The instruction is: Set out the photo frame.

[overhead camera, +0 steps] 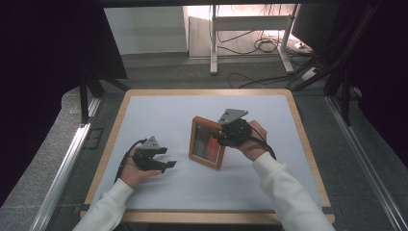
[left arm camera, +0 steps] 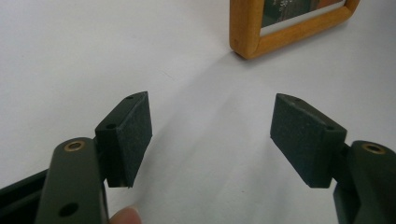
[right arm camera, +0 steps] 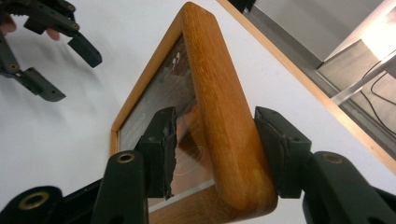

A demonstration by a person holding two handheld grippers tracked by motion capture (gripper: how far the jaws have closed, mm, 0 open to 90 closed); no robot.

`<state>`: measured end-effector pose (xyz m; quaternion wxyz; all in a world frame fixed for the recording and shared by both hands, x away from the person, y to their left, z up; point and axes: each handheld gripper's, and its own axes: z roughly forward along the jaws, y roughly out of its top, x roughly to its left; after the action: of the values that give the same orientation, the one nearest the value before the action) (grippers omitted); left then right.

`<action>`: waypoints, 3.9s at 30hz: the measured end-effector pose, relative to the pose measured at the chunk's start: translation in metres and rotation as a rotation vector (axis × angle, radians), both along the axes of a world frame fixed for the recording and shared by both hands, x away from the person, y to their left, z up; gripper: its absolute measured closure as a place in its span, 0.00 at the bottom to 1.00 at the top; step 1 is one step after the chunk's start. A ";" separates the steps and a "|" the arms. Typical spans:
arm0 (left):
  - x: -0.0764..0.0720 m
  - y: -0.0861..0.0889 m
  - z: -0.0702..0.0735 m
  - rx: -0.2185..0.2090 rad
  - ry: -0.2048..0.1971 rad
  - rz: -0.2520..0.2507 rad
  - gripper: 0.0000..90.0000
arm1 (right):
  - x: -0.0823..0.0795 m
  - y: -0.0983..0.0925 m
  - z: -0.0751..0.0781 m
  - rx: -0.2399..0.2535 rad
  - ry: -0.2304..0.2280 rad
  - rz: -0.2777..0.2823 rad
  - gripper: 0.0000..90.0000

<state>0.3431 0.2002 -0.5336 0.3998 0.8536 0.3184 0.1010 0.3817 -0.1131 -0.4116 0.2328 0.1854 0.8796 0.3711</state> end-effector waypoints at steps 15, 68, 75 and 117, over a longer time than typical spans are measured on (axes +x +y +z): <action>0.001 0.000 -0.001 0.003 0.004 0.001 0.32 | 0.010 -0.007 -0.006 0.028 0.028 -0.037 0.47; 0.054 -0.055 0.000 -0.055 0.079 0.004 1.00 | -0.073 -0.126 -0.086 0.184 0.124 -0.227 0.27; 0.052 -0.058 -0.001 -0.045 0.077 -0.003 1.00 | -0.073 -0.130 -0.085 0.184 0.102 -0.250 0.27; 0.029 -0.063 0.001 -0.011 0.074 -0.045 1.00 | -0.073 -0.132 -0.086 0.166 0.096 -0.254 0.27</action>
<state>0.3719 0.1368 -0.5326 0.3946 0.8614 0.3143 0.0589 0.3088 -0.2451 -0.4971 0.2192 0.3311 0.8257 0.4007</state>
